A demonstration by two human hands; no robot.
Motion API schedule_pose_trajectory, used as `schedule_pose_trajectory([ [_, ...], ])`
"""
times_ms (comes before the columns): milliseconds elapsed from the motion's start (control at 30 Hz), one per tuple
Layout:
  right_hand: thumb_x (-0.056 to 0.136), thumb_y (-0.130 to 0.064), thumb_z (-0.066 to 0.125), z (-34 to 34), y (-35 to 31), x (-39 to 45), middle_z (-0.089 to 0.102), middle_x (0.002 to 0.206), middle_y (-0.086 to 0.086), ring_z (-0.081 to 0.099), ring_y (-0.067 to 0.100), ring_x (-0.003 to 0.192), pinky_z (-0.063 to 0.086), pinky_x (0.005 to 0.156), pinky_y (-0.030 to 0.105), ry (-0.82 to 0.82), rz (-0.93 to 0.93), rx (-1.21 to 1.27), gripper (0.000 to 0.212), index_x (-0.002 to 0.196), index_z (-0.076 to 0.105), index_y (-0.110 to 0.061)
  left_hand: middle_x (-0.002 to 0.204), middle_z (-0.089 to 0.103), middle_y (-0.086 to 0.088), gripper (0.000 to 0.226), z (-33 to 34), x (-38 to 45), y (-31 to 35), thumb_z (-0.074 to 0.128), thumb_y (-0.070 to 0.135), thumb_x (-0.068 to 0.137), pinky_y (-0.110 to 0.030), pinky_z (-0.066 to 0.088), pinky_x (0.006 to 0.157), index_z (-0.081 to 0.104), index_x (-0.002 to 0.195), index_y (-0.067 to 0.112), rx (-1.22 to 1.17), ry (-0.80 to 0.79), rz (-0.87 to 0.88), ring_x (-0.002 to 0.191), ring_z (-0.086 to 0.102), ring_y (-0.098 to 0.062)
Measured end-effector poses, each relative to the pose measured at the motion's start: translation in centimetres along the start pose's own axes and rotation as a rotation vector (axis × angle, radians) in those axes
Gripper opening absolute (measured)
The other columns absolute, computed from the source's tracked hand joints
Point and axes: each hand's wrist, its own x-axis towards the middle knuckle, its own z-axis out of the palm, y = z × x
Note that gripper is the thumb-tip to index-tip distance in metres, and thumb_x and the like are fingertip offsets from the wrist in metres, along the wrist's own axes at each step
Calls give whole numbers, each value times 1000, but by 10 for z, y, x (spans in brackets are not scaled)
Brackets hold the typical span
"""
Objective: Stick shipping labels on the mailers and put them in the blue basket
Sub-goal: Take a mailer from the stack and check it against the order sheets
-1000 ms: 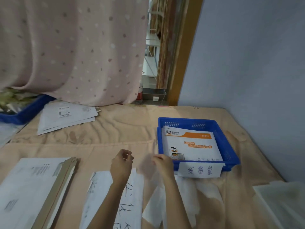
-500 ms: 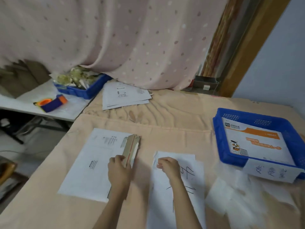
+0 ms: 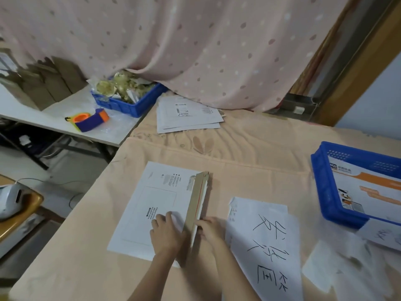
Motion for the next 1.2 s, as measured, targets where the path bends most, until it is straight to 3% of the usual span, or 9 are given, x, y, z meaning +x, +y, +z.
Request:
schedule_pose_trajectory([
  [233, 74, -1, 52, 1, -4, 11, 40, 65, 4, 38, 18, 60, 28, 58, 28, 44, 10, -103, 25, 63, 37, -17, 141, 31, -5, 75, -10, 15, 1, 60, 59, 70, -33, 28, 103, 37, 135, 28, -120, 18, 71, 131, 27, -26],
  [300, 71, -4, 53, -1, -2, 14, 52, 72, 10, 49, 24, 68, 40, 64, 32, 47, 28, -24, 15, 65, 44, -14, 151, 21, -7, 83, -11, 16, 4, 57, 65, 66, -37, 19, 112, 34, 138, 30, -140, 10, 114, 141, 16, -29],
  [367, 76, -2, 50, -1, -2, 14, 61, 93, 17, 58, 31, 88, 50, 76, 39, -8, 58, 147, 11, 83, 53, -10, 155, 16, -7, 89, -14, 17, 8, 48, 71, 60, -40, 14, 115, 33, 139, 32, -169, -14, 164, 145, 9, -29],
  [500, 85, 3, 43, -5, -5, 11, 57, 93, 10, 53, 21, 84, 43, 72, 32, -8, 44, 272, 15, 86, 49, -10, 155, 22, -1, 89, -14, 18, 13, 45, 71, 60, -46, 19, 116, 38, 139, 33, -307, -78, 210, 145, 12, -26],
  [600, 87, 0, 45, -11, -6, 11, 57, 89, 5, 51, 16, 79, 40, 65, 30, 42, 19, 254, 14, 82, 49, -13, 153, 28, 5, 68, -15, 15, 16, 64, 55, 74, -41, 36, 107, 45, 135, 35, -376, -63, 188, 140, 27, -21],
  [667, 86, -4, 49, -12, -4, 12, 60, 97, 8, 55, 21, 87, 44, 75, 33, 60, 17, 247, 9, 86, 52, -13, 148, 32, 8, 59, -18, 14, 18, 66, 50, 75, -35, 46, 94, 49, 130, 36, -374, -31, 176, 131, 38, -16],
  [900, 83, -9, 61, -14, -9, 9, 65, 99, 13, 61, 29, 91, 49, 81, 36, 95, -15, 304, 7, 90, 60, -12, 148, 34, 4, 68, -25, 12, 30, 61, 53, 61, -41, 39, 104, 52, 126, 34, -401, -8, 222, 132, 39, -20],
  [1067, 83, -11, 62, -19, -12, 7, 66, 105, 13, 61, 28, 98, 50, 82, 35, 83, 13, 276, 18, 101, 65, -8, 142, 42, 9, 58, -27, 12, 36, 71, 45, 66, -36, 45, 96, 55, 121, 35, -331, -23, 223, 127, 43, -16],
  [1200, 83, -8, 61, -20, -16, 7, 66, 107, 14, 62, 30, 102, 51, 91, 41, 77, -14, 234, 27, 109, 63, -3, 134, 47, 13, 47, -29, 8, 43, 65, 42, 74, -28, 47, 79, 54, 118, 28, -232, 29, 283, 116, 51, -14],
])
